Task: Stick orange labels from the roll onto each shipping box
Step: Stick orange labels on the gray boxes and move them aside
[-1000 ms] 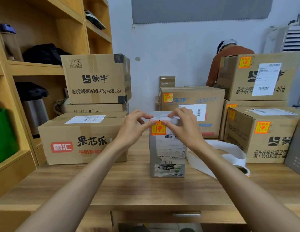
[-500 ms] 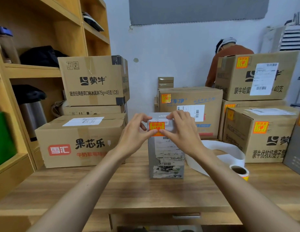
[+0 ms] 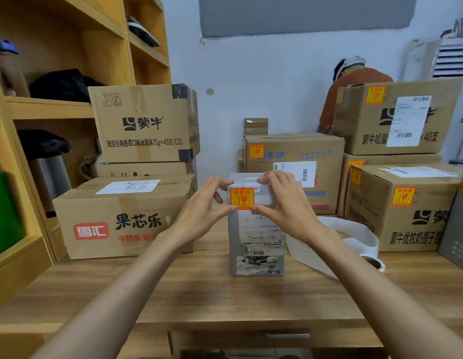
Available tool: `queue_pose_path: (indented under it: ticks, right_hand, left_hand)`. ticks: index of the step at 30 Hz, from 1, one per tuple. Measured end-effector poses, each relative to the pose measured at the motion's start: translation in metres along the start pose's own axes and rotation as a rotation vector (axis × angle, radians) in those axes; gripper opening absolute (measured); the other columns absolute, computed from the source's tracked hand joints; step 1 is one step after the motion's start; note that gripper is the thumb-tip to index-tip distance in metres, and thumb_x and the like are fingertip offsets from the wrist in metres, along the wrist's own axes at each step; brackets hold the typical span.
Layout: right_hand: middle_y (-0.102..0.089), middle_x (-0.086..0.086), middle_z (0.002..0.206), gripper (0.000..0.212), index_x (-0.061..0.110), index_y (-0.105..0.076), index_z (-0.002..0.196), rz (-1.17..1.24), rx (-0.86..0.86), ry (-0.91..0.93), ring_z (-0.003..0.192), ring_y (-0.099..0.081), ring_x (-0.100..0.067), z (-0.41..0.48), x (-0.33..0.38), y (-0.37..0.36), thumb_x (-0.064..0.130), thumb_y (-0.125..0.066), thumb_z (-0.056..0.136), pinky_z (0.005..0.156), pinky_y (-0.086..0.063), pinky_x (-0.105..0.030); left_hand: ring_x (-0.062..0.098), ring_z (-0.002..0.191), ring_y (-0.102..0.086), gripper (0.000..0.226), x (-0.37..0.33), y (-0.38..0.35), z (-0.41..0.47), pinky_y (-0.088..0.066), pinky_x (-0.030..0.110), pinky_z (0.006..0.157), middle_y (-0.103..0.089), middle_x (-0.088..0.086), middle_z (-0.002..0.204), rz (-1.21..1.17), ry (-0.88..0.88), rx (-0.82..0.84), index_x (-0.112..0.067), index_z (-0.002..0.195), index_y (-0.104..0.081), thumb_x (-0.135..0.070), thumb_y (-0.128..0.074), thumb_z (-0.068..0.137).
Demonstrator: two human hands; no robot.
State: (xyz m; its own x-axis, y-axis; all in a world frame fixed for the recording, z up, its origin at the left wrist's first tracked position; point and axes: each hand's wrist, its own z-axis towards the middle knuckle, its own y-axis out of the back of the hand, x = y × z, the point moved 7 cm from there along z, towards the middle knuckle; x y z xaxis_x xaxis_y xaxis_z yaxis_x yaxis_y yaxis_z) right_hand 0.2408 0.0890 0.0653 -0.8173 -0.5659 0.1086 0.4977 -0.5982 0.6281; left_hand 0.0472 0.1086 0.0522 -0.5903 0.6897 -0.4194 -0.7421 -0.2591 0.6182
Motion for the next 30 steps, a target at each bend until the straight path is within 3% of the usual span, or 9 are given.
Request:
queue_pose_path:
  ticks: [4, 7, 10, 16, 19, 21, 25, 27, 30]
  right_hand:
    - [-0.052, 0.003, 0.122, 0.047, 0.02, -0.054, 0.117, -0.001, -0.008, -0.005, 0.111, -0.044, -0.017, 0.002, 0.001, -0.002, 0.051, -0.069, 0.085, 0.088, -0.041, -0.038]
    - [-0.054, 0.004, 0.114, 0.032, 0.021, -0.056, 0.109, 0.019, -0.064, -0.032, 0.104, -0.045, -0.015, 0.005, 0.001, 0.003, 0.05, -0.058, 0.094, 0.085, -0.041, -0.037]
    - [-0.054, 0.004, 0.111, 0.031, 0.021, -0.058, 0.106, 0.021, -0.073, -0.05, 0.102, -0.046, -0.014, 0.009, 0.002, 0.003, 0.051, -0.053, 0.096, 0.085, -0.041, -0.037]
    - [-0.053, 0.003, 0.126, 0.048, 0.021, -0.054, 0.121, 0.032, 0.022, 0.004, 0.117, -0.044, -0.015, 0.003, -0.001, 0.001, 0.05, -0.068, 0.085, 0.092, -0.04, -0.034]
    - [-0.052, 0.003, 0.131, 0.054, 0.021, -0.054, 0.124, 0.014, 0.028, 0.017, 0.122, -0.043, -0.016, 0.0, 0.001, 0.004, 0.048, -0.074, 0.082, 0.095, -0.039, -0.034]
    - [-0.051, 0.0, 0.135, 0.056, 0.021, -0.054, 0.127, -0.021, 0.033, 0.021, 0.126, -0.043, -0.019, -0.001, 0.002, 0.005, 0.049, -0.072, 0.082, 0.102, -0.039, -0.04]
    - [-0.046, -0.012, 0.145, 0.059, 0.017, -0.054, 0.133, -0.199, -0.067, 0.028, 0.13, -0.043, -0.031, -0.007, 0.01, 0.011, 0.05, -0.067, 0.085, 0.109, -0.036, -0.045]
    - [-0.052, -0.016, 0.135, 0.054, 0.013, -0.058, 0.129, -0.269, -0.189, 0.015, 0.117, -0.052, -0.033, -0.014, 0.02, 0.019, 0.045, -0.068, 0.087, 0.099, -0.04, -0.043]
    - [-0.057, -0.014, 0.119, 0.043, 0.011, -0.063, 0.118, -0.338, -0.289, 0.022, 0.099, -0.056, -0.031, -0.024, 0.036, 0.021, 0.042, -0.066, 0.088, 0.081, -0.041, -0.039]
  left_hand:
    - [0.007, 0.091, -0.059, 0.04, 0.002, 0.001, 0.001, -0.049, 0.03, 0.078, -0.058, -0.013, 0.118, -0.055, 0.03, 0.0, -0.031, 0.13, -0.056, -0.039, -0.069, 0.094]
    - [0.006, 0.092, -0.059, 0.022, -0.002, 0.005, 0.006, -0.052, 0.032, 0.077, -0.061, -0.012, 0.114, -0.069, 0.036, -0.004, -0.034, 0.119, -0.061, -0.042, -0.06, 0.099]
    - [0.006, 0.093, -0.061, 0.011, -0.004, 0.007, 0.007, -0.055, 0.035, 0.079, -0.062, -0.011, 0.116, -0.072, 0.025, -0.004, -0.042, 0.109, -0.059, -0.043, -0.061, 0.098]
    - [0.005, 0.091, -0.058, 0.045, -0.003, 0.005, 0.001, -0.051, 0.031, 0.079, -0.059, -0.012, 0.113, 0.004, -0.006, 0.009, -0.03, 0.134, -0.056, -0.036, -0.072, 0.092]
    - [0.002, 0.092, -0.055, 0.05, -0.004, 0.004, -0.002, -0.048, 0.026, 0.076, -0.054, -0.016, 0.112, -0.006, -0.025, 0.013, -0.028, 0.136, -0.055, -0.034, -0.074, 0.091]
    - [-0.002, 0.095, -0.053, 0.045, -0.005, 0.005, -0.002, -0.045, 0.021, 0.076, -0.05, -0.02, 0.112, -0.058, 0.019, -0.009, -0.027, 0.135, -0.058, -0.038, -0.07, 0.093]
    - [-0.013, 0.117, -0.047, 0.036, -0.002, 0.009, 0.01, -0.041, 0.021, 0.097, -0.053, -0.018, 0.136, -0.237, 0.18, -0.084, -0.034, 0.139, -0.056, -0.043, -0.044, 0.106]
    - [-0.006, 0.129, -0.043, 0.04, 0.002, 0.006, 0.018, -0.036, 0.024, 0.107, -0.047, -0.017, 0.147, -0.322, 0.256, -0.077, -0.034, 0.148, -0.048, -0.039, -0.04, 0.109]
    - [0.008, 0.144, -0.035, 0.044, 0.013, -0.006, 0.027, -0.03, 0.043, 0.122, -0.041, -0.006, 0.158, -0.411, 0.347, -0.02, -0.035, 0.153, -0.042, -0.038, -0.039, 0.109]
